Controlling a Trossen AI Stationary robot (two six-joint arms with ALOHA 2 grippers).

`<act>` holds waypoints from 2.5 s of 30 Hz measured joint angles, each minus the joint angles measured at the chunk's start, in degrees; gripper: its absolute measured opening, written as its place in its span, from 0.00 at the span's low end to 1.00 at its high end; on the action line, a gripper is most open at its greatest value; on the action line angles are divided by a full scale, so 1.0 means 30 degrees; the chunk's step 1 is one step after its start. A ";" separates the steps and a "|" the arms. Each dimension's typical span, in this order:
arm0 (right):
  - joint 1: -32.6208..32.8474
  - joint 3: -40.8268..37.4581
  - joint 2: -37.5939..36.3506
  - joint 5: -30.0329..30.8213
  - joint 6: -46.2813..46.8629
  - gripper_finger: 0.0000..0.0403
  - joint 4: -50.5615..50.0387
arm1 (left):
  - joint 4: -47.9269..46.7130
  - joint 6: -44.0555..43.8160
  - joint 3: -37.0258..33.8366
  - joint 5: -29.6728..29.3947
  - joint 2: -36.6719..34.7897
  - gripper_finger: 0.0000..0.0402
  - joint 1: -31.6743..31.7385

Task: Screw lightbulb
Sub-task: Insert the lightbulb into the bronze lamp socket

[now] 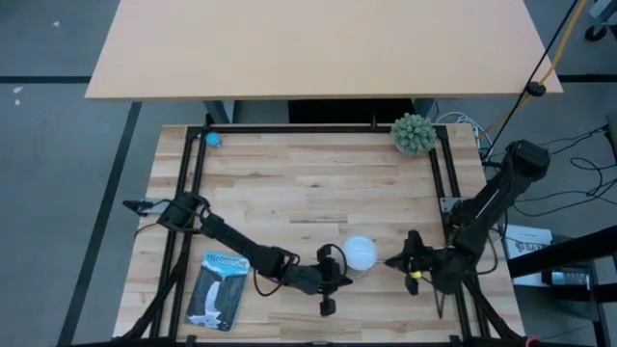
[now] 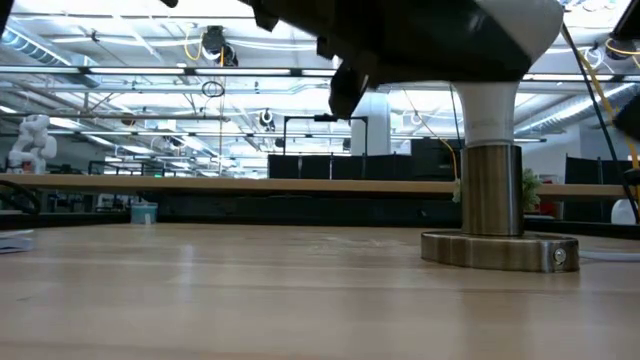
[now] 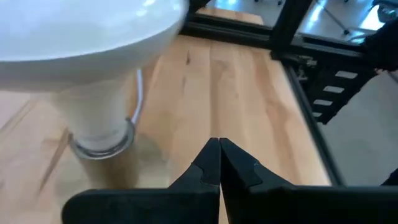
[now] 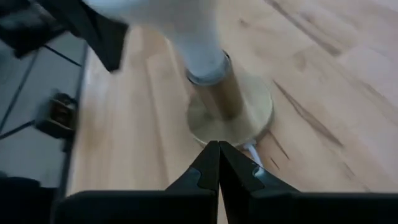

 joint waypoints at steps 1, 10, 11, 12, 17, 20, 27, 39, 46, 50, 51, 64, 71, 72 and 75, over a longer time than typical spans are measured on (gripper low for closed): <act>-0.0170 -0.0297 0.0575 -0.0214 0.0049 0.00 0.0755 | -0.0212 0.0007 0.0000 0.0000 0.0000 0.00 0.0022; -0.2055 -0.0939 0.5717 -0.0270 -0.3058 0.00 0.8567 | -0.2075 -0.0488 0.0000 0.0000 -0.0007 0.00 -0.0014; -0.2280 -0.0935 0.6200 -0.0367 -0.3269 0.00 0.9148 | -0.2169 -0.0491 0.0000 0.0000 -0.0007 0.00 -0.0009; -0.2533 -0.0935 0.6697 -0.0583 -0.3523 0.00 0.9672 | -0.2208 -0.0503 0.0000 -0.0001 -0.0007 0.00 0.0000; -0.2754 -0.0942 0.7169 0.0098 -0.3960 0.00 1.0040 | -0.2110 -0.0481 0.0000 -0.0007 -0.0007 0.00 0.0060; -0.2453 -0.0942 0.6449 0.1752 -0.4659 0.00 1.0019 | -0.1464 -0.0468 0.0000 -0.0061 -0.0007 0.00 0.0167; -0.2286 -0.0940 0.4205 0.4029 -0.6920 0.00 0.9487 | -0.0345 0.0000 0.0000 -0.0277 -0.0015 0.00 0.0572; -0.3118 -0.0913 0.3692 0.1815 -0.7980 0.00 0.9470 | -0.0401 0.0050 0.0000 -0.0328 -0.0015 0.00 0.1340; -0.3571 -0.0913 0.3696 0.1878 -0.9631 0.00 1.0787 | -0.0408 0.0109 -0.0003 -0.0328 -0.0015 0.00 0.1450; -0.3897 -0.0913 0.3704 0.1740 -1.0011 0.00 1.0922 | -0.0410 0.0102 -0.0007 -0.0321 -0.0015 0.00 0.1450; -0.3902 -0.0913 0.3704 0.1710 -1.0008 0.00 1.0920 | -0.0416 0.0102 -0.0007 -0.0321 -0.0015 0.00 0.1450; -0.3895 -0.0913 0.3704 -0.0090 -0.9976 0.00 1.1121 | -0.0606 0.0532 -0.0007 -0.0306 -0.0015 0.00 0.1486; -0.3858 -0.0920 0.3704 -0.0356 -0.9976 0.00 1.1201 | -0.1044 0.0517 -0.0007 -0.0291 -0.0015 0.00 0.1494; -0.3858 -0.0920 0.3704 -0.0429 -0.9976 0.00 1.1201 | -0.1170 0.0491 -0.0014 -0.0291 -0.0015 0.00 0.1494; -0.3837 -0.0920 0.3704 -0.0860 -0.9947 0.00 1.1209 | -0.1461 0.0459 -0.0015 -0.0291 -0.0015 0.00 0.1494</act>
